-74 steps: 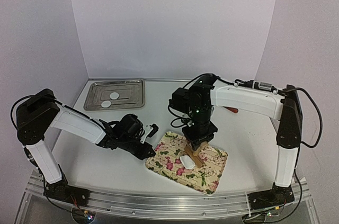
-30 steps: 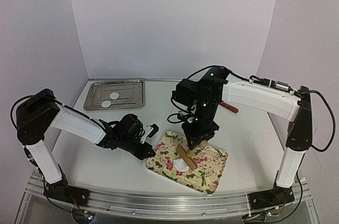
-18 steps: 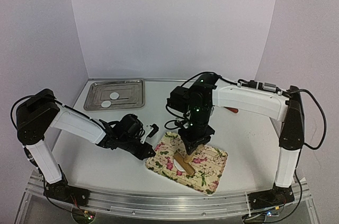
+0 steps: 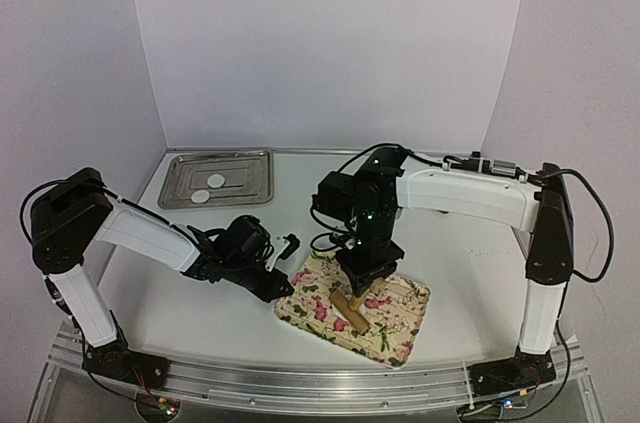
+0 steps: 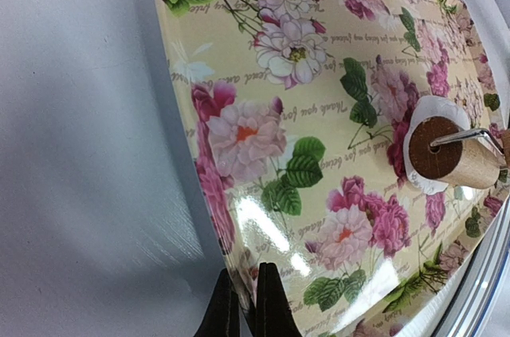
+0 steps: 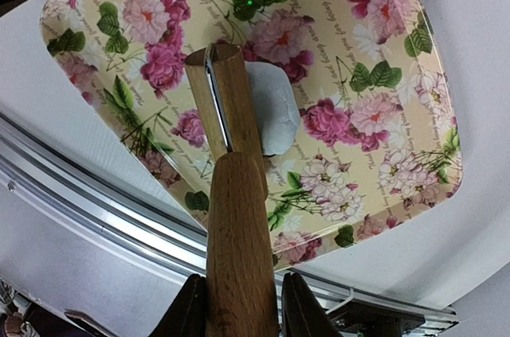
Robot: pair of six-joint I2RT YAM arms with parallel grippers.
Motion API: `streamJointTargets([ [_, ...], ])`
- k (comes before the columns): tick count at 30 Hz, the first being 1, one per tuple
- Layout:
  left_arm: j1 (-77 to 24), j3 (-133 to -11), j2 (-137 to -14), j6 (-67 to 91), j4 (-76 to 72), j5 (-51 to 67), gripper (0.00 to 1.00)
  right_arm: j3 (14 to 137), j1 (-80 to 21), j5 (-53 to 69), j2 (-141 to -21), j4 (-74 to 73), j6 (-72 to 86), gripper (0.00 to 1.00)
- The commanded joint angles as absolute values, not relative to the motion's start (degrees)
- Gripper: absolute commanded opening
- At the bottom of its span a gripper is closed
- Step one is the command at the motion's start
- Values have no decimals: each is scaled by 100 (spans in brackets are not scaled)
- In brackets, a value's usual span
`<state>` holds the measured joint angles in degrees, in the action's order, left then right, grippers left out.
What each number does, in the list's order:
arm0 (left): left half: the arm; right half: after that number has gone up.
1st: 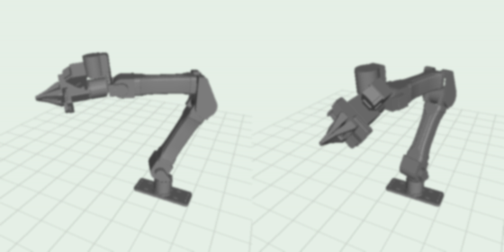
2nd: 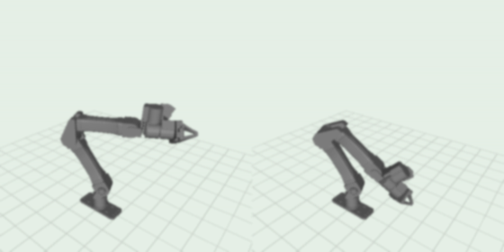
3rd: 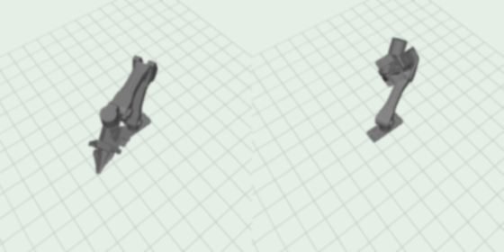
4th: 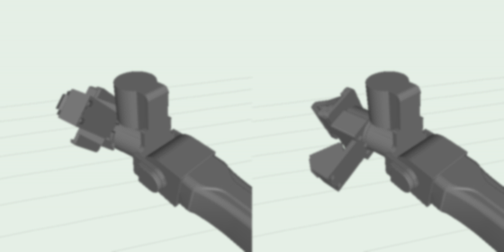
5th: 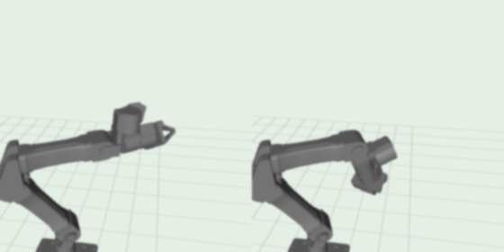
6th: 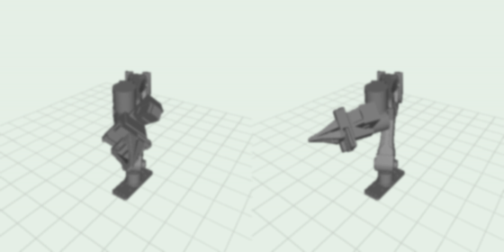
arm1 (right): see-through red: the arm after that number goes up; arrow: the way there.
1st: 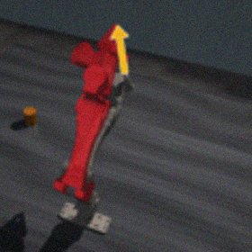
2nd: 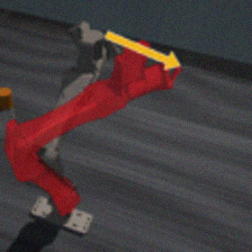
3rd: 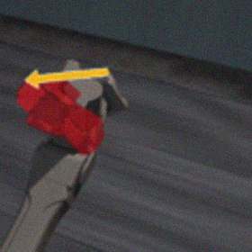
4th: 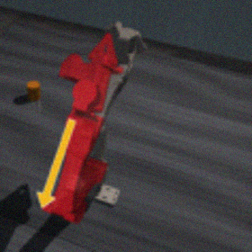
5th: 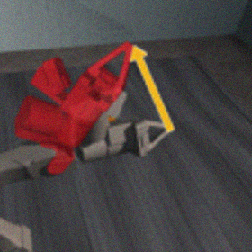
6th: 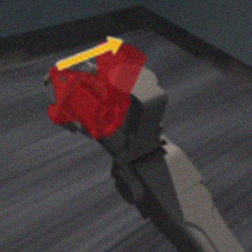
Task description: Roll out the dumpling wrappers from the dough
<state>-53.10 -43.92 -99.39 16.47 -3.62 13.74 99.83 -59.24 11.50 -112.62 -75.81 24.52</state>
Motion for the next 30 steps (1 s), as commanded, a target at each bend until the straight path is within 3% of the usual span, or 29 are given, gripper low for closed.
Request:
streamJointTargets([
  [1, -5440, -4355, -9951, 1377, -57, 1483, 0, 9799, -5827, 314, -11322, -8201, 2544, 0],
  [8, -5440, -4332, -9923, 1371, -88, 1521, 0, 9306, -5578, 806, -11616, -7713, 2334, 0],
  [20, -5443, -4341, -9942, 1371, -97, 1529, 0, 9494, -5536, 1188, -12354, -7457, 2206, 0],
  [30, -5448, -4306, -9910, 1371, -140, 1473, 0, 9692, -5567, 1626, -11925, -7231, 2301, 0],
])
